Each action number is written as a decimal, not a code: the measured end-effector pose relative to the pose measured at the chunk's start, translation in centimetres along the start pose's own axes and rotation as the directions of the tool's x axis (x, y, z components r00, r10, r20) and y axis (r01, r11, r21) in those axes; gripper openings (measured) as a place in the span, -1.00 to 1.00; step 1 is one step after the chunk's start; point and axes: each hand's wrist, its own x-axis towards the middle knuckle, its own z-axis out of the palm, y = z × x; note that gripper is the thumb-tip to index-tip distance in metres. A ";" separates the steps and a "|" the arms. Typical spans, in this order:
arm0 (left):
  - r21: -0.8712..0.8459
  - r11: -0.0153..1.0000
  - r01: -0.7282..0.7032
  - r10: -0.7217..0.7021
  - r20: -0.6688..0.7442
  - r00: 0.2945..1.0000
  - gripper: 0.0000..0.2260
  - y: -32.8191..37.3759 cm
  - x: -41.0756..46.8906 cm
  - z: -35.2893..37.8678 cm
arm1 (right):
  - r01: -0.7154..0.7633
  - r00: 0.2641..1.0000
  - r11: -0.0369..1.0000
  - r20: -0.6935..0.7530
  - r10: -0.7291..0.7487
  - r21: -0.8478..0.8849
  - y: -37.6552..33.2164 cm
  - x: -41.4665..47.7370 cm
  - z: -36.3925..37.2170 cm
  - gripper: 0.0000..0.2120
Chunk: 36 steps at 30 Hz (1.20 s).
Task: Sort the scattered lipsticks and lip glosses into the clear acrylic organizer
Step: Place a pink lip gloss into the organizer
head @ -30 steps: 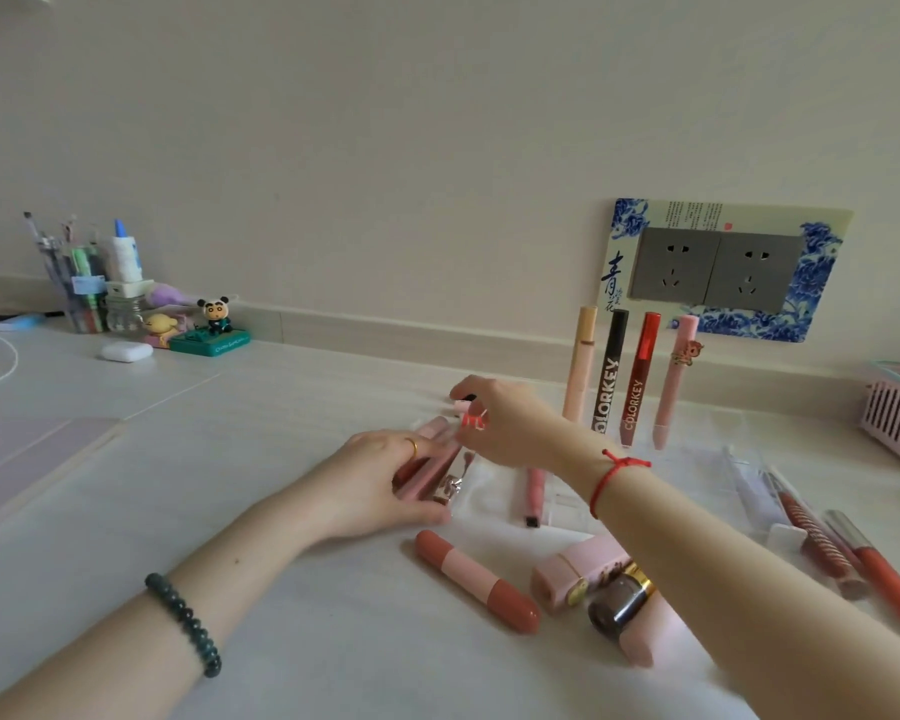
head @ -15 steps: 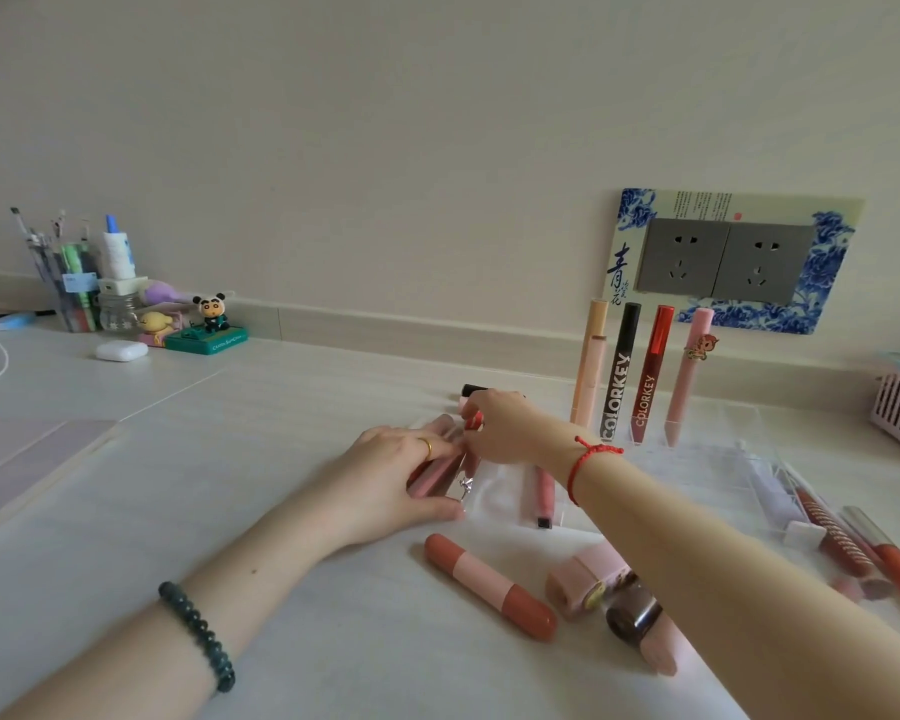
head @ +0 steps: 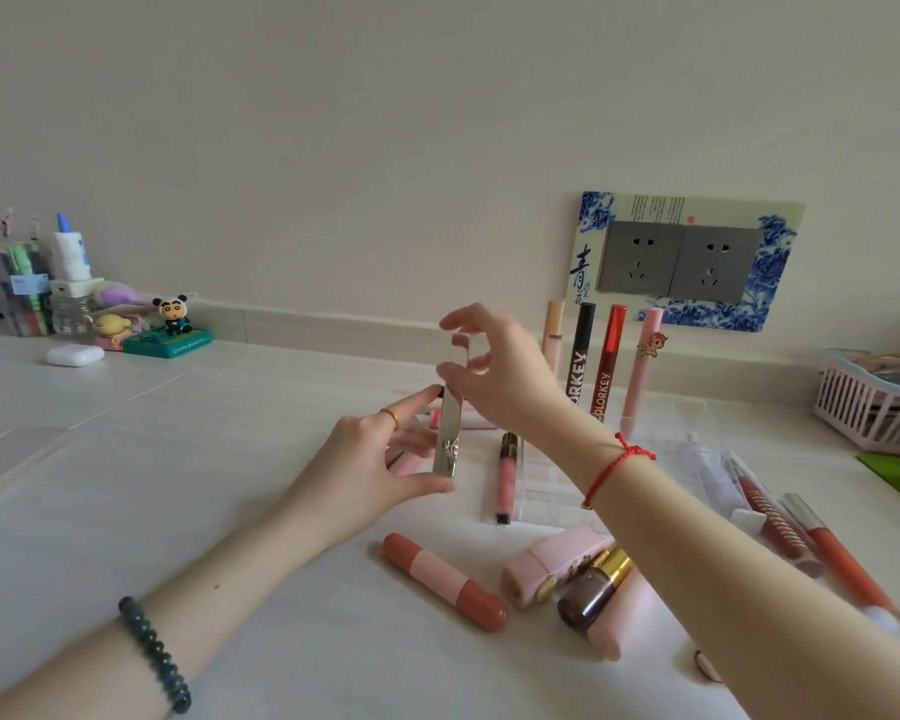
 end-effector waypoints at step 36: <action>0.140 0.979 0.147 -0.183 0.292 0.939 0.01 1.9 3.0 6.2 | -0.072 0.940 0.991 -0.324 0.107 0.116 8.4 -3.3 -15.3 -0.62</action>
